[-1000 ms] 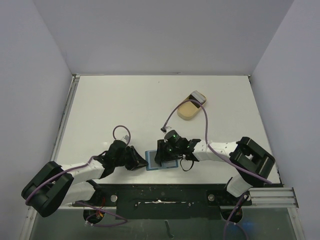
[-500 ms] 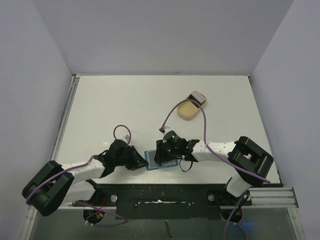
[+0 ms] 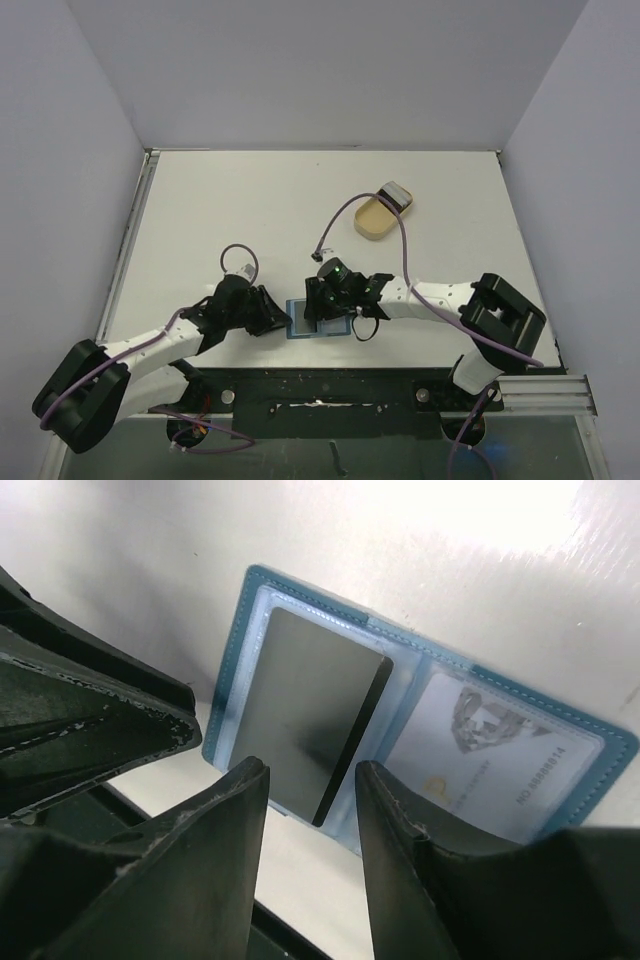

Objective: Put the credit cards into the card holder
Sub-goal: Insert the credit card into the card holder, then pick up the credit card from the storage box.

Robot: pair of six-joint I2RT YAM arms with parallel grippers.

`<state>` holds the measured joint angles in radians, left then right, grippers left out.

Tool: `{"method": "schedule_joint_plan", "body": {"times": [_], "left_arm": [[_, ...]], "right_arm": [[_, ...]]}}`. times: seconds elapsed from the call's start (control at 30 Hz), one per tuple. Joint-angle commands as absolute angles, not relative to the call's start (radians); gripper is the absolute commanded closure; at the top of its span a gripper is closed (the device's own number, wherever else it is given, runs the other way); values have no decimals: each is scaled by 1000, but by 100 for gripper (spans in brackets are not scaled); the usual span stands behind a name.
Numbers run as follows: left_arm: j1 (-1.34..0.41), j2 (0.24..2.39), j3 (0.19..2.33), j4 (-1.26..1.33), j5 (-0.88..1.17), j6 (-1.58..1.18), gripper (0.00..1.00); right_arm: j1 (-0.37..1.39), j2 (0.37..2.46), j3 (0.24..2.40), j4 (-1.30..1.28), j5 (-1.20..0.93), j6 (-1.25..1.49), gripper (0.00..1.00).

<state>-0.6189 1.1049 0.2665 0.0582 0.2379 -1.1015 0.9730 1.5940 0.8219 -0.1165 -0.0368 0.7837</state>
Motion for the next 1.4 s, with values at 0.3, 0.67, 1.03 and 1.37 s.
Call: {"method": "schedule_joint_plan", "body": {"times": [0.3,0.67,1.03,1.37], "left_arm": [[-613,966,432,-126,146,-924,45],[-600,871,503,-172,243,-802,35],[-560,817,520,-244,230,-756,35],[-527,795,489,-224,262,-778,35]], "right_arm": [[743,1490,1068,-354,131,461,51],[487,1748,1408,-462,470,74,49],[389,1999,1635,-413,520,-160,48],[370,2092,1711,-409,494,-230,48]]}}
